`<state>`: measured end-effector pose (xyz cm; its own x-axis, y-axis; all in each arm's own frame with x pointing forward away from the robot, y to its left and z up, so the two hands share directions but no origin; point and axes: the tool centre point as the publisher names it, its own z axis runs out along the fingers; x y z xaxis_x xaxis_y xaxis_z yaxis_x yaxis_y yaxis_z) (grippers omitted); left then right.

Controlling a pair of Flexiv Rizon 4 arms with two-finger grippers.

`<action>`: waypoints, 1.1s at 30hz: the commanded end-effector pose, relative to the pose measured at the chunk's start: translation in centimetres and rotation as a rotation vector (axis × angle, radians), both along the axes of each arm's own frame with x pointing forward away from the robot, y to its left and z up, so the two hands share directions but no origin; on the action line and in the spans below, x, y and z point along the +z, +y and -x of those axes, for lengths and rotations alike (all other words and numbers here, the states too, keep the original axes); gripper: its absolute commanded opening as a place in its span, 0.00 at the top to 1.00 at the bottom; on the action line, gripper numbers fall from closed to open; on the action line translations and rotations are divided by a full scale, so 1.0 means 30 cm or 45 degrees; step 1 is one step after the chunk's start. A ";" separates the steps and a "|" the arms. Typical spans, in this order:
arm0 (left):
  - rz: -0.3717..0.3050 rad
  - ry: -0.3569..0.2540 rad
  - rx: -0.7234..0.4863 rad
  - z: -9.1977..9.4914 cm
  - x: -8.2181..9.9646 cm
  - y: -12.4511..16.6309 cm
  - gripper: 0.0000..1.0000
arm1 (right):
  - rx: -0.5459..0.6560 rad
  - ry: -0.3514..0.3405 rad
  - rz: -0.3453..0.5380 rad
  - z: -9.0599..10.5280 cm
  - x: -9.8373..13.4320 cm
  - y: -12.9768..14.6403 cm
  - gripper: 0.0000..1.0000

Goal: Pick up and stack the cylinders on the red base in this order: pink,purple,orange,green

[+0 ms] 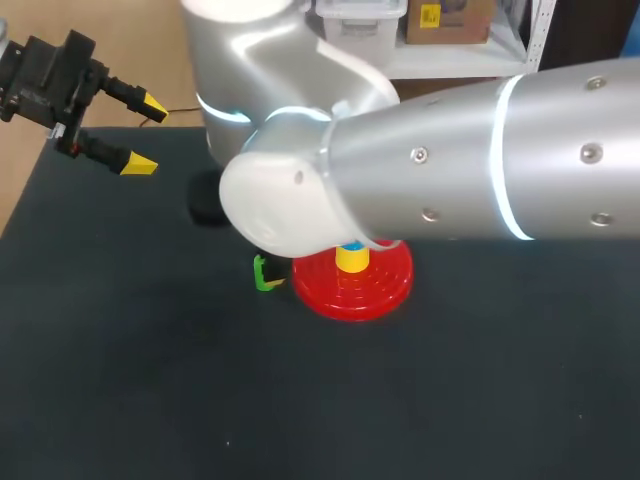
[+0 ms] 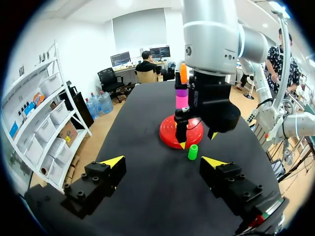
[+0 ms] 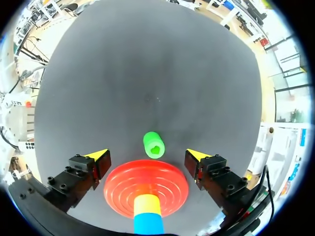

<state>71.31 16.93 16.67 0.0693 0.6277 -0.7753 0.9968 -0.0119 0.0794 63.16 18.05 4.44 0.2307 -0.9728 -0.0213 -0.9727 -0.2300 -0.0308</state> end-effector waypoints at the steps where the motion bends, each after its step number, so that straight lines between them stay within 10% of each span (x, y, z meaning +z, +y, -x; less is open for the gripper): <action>1: 0.000 -0.001 -0.001 -0.002 -0.002 0.001 0.00 | -0.011 0.006 0.003 -0.006 -0.012 0.004 0.00; 33: 0.000 -0.001 -0.001 -0.002 -0.002 0.001 0.00 | -0.046 0.052 0.045 -0.024 -0.086 0.030 0.00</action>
